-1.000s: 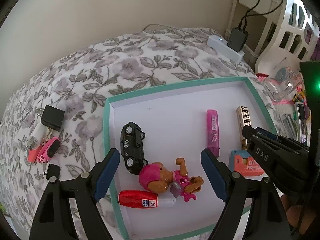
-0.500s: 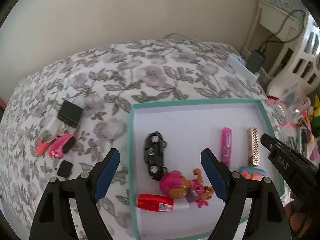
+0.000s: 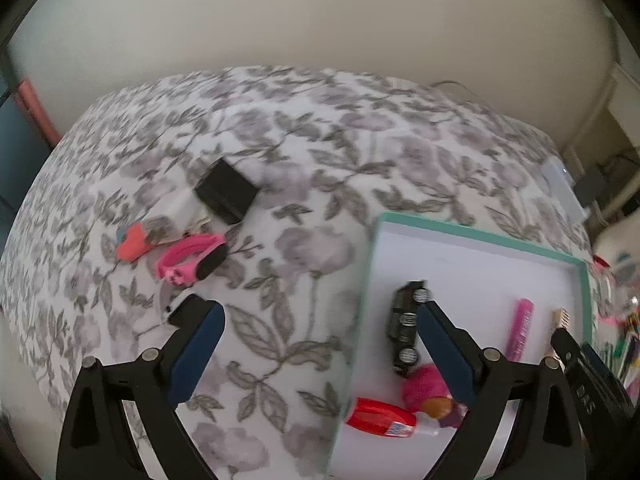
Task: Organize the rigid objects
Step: 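Lower the gold bar into the box and open the right tool, then move both open tools back toward the pile of gadgets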
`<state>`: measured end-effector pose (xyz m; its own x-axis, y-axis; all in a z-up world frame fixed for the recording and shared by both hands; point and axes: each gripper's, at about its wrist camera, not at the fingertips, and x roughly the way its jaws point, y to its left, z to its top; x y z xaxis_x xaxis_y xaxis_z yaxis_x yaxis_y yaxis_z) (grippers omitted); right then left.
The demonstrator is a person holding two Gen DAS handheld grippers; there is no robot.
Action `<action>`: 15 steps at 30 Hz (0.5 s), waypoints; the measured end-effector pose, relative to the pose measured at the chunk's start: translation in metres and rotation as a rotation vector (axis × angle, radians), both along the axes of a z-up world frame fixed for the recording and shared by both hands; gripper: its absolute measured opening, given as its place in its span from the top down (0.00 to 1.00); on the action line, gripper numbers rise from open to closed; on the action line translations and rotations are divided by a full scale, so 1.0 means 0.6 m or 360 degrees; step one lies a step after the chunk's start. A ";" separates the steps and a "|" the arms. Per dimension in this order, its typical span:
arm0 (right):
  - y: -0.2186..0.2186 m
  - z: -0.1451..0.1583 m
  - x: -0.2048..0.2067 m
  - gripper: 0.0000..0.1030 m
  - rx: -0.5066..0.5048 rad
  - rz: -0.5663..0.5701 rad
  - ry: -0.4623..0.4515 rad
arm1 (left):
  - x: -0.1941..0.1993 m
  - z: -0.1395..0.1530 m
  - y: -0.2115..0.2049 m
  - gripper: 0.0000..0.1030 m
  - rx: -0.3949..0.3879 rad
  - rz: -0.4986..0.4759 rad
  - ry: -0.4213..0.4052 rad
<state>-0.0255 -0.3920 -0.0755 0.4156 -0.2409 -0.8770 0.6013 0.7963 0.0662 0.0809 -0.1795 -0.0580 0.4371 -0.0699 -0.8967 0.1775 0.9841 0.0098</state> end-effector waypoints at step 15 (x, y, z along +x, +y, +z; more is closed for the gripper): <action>0.034 -0.006 0.021 0.02 -0.0025 0.0109 0.0009 | 0.049 -0.017 0.101 0.05 -0.0064 0.0303 0.0123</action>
